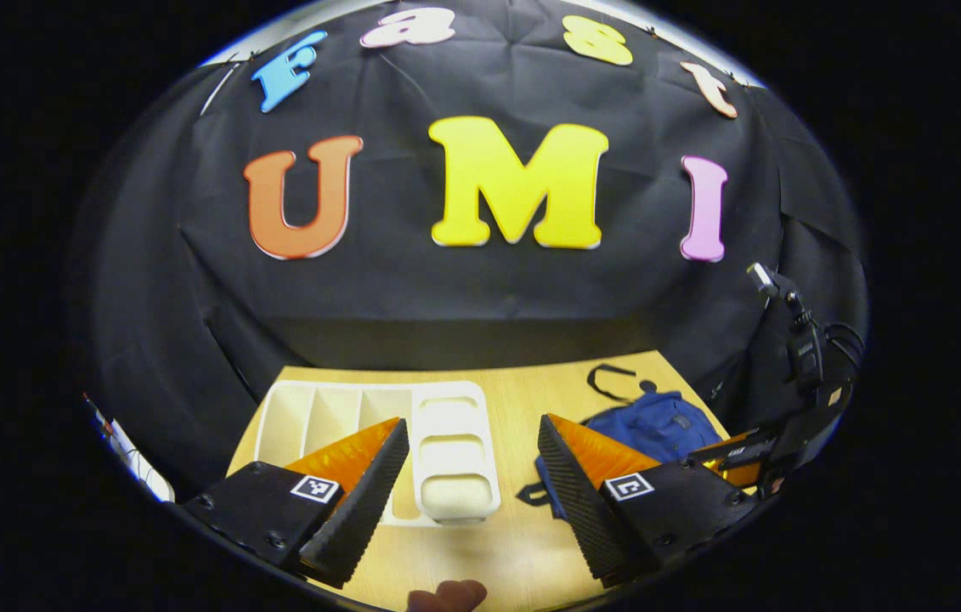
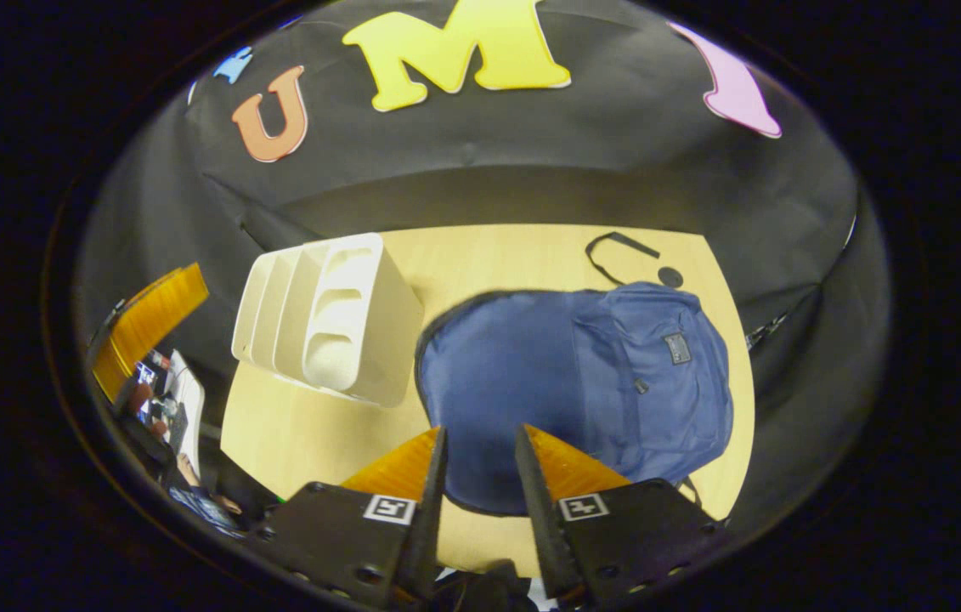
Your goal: Open the schoolbag, grab two books from the bookshelf and put them into the schoolbag.
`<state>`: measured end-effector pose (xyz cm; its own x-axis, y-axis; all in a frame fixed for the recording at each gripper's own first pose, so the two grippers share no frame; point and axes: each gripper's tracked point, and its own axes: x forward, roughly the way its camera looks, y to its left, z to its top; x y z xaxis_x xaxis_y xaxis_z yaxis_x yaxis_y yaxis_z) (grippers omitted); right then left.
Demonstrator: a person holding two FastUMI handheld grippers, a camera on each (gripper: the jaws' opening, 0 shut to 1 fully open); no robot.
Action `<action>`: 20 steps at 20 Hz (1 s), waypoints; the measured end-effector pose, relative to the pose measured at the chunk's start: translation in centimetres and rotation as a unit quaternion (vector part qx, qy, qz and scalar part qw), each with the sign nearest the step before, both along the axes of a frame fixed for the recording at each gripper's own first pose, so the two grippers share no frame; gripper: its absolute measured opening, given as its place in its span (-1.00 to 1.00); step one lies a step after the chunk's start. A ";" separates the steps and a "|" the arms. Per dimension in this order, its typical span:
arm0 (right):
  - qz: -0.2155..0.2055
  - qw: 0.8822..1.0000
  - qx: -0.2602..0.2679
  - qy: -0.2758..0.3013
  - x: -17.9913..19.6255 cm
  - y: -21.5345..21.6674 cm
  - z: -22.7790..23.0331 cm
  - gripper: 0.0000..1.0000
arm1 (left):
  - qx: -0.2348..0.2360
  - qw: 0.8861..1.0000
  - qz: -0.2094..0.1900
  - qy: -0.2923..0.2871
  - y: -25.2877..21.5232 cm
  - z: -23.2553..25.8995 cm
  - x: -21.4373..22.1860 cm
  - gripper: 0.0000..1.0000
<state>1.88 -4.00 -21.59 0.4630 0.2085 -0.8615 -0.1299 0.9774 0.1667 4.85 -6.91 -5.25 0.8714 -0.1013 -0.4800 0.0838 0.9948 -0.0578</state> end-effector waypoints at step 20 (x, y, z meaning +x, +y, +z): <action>-0.105 0.853 -0.056 -0.509 -3.1 1.7 26.6 0.90 | -0.012 0.969 0.053 -0.241 5.9 17.5 -4.2 0.93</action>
